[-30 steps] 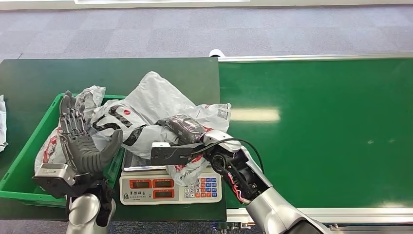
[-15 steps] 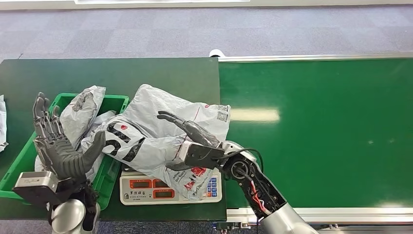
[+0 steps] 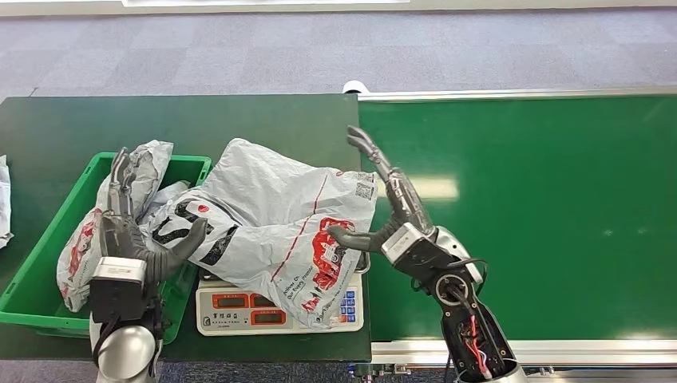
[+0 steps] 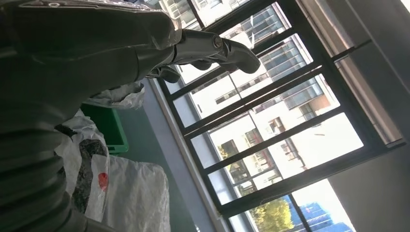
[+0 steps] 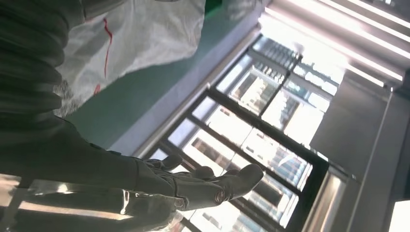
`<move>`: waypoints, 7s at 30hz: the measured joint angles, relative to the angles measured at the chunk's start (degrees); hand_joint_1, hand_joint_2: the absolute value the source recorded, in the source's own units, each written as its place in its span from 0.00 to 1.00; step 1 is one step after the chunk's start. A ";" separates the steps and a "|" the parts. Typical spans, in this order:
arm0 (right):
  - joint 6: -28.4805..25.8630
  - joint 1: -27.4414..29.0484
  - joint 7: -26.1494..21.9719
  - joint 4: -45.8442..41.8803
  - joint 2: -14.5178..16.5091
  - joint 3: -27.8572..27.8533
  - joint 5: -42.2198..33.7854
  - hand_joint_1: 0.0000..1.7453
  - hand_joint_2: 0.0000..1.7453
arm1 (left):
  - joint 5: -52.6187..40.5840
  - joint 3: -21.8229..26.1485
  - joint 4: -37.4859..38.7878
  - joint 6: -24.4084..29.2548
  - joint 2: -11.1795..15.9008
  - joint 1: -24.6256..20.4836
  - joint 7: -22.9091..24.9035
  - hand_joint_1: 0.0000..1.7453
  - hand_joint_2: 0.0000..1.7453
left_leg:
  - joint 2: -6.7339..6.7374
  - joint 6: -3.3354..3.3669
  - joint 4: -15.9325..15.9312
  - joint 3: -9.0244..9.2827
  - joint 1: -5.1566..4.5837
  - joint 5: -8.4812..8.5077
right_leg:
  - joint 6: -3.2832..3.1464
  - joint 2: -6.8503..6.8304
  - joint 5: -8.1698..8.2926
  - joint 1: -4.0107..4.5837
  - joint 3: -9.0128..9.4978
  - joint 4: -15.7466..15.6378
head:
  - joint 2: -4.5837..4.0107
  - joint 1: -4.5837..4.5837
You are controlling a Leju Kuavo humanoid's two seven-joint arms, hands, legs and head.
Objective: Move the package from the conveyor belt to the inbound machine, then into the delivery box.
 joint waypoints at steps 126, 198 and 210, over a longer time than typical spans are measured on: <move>-3.46 5.86 1.36 -8.09 -0.62 -4.30 7.28 0.00 1.00 | -26.79 -22.21 26.63 -20.63 3.55 -11.25 15.11 0.90 1.00 | 0.00 0.00 0.00 -0.03 0.00 0.00 | 0.00 0.01 0.02 0.00 0.03 0.00 | 0.01 -0.02; -6.44 6.74 1.01 -7.86 -2.52 -2.22 6.97 0.00 1.00 | -39.82 41.50 27.79 24.12 2.78 -28.06 10.41 1.00 1.00 | 0.02 -0.06 -0.01 -0.01 0.03 0.05 | -0.01 0.03 0.02 0.03 0.02 0.05 | 0.01 0.00; -6.18 6.44 1.21 -7.71 -2.78 -1.61 6.53 0.00 1.00 | -45.63 34.91 45.17 20.37 11.73 -30.37 28.03 1.00 1.00 | 0.00 -0.06 -0.01 -0.01 0.01 0.05 | -0.01 -0.01 0.02 0.01 0.05 0.05 | 0.01 -0.01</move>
